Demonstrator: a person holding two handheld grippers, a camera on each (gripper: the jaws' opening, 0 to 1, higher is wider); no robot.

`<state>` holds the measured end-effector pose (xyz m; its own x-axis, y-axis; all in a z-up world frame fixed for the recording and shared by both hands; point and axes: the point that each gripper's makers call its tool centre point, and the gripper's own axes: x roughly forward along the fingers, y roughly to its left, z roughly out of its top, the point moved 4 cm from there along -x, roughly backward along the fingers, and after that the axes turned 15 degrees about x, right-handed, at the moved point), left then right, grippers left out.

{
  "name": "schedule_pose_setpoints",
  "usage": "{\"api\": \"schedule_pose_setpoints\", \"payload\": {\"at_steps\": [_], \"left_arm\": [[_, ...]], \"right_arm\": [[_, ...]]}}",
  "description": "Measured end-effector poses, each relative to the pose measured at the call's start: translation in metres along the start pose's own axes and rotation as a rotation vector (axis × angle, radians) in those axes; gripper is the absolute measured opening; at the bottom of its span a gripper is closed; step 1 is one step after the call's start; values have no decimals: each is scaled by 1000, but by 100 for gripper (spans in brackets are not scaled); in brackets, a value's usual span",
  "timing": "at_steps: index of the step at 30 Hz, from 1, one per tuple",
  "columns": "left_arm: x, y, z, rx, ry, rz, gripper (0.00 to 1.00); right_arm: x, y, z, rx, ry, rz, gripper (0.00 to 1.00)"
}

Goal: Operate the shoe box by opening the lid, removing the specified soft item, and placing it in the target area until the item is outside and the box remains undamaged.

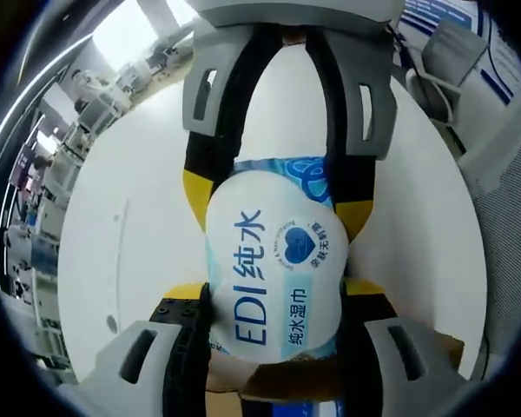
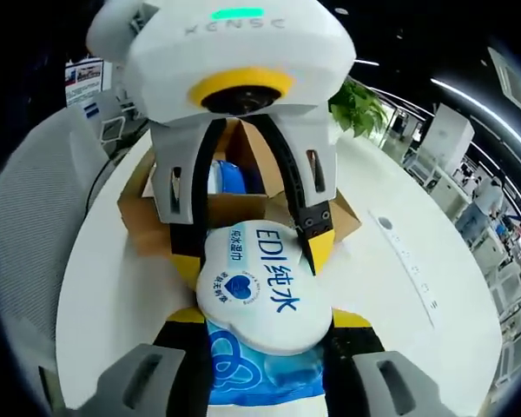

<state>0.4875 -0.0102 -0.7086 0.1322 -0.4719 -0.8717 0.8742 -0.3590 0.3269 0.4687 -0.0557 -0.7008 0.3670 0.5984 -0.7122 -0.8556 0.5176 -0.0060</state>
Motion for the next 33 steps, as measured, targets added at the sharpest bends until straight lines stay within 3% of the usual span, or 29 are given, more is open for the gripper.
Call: {"api": "schedule_pose_setpoints", "payload": {"at_steps": [14, 33], "left_arm": [[15, -3, -6, -4, 18, -17, 58], [22, -4, -6, -21, -15, -7, 61]], "right_arm": [[12, -4, -13, 7, -10, 16, 46], [17, -4, -24, -8, -22, 22, 50]]}}
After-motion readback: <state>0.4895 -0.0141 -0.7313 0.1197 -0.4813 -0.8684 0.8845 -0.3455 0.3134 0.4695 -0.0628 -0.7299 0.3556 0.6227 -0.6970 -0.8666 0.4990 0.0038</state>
